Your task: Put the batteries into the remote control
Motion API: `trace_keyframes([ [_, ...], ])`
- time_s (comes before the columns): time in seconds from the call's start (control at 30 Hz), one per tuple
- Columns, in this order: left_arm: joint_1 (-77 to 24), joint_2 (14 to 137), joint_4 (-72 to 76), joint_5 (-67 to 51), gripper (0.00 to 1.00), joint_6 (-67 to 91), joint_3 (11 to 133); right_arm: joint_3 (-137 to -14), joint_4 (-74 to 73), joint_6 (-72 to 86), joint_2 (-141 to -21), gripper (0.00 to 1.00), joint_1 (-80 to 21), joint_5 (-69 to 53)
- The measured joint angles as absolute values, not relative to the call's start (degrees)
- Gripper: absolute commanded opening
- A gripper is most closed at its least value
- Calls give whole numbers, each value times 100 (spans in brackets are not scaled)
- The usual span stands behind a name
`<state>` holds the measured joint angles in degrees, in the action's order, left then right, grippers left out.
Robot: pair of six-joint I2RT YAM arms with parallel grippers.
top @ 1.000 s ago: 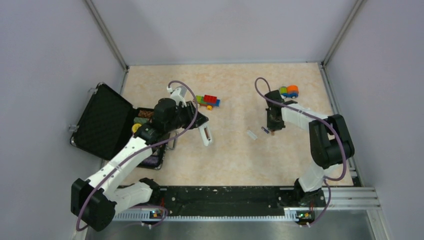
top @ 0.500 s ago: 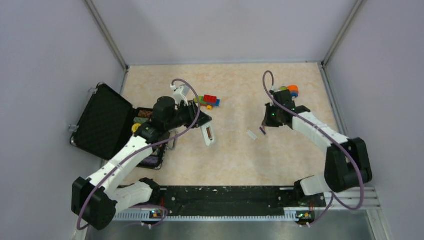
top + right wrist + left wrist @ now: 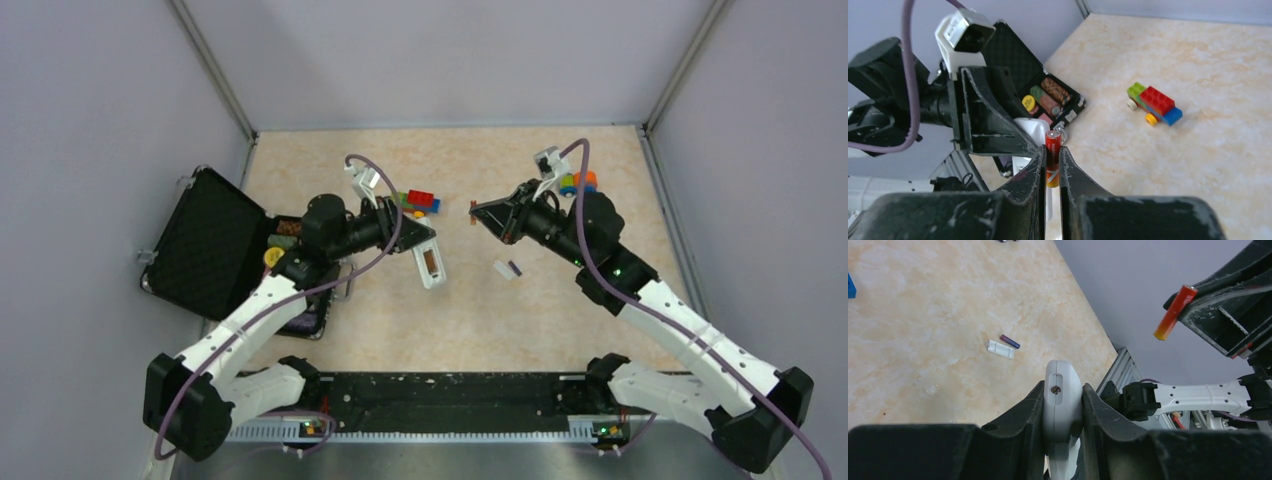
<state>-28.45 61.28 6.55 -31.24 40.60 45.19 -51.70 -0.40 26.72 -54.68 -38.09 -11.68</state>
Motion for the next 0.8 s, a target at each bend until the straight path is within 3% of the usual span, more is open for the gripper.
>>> trace_keyframes([
  [0.5,-2845,6519,-23,-2453,0,5354,4895,-5304,386,2705,-6211,0,-5216,-303],
  [0.8,-2827,6707,-532,-2311,0,5636,5078,-5301,381,2550,-6372,0,-5312,-45],
])
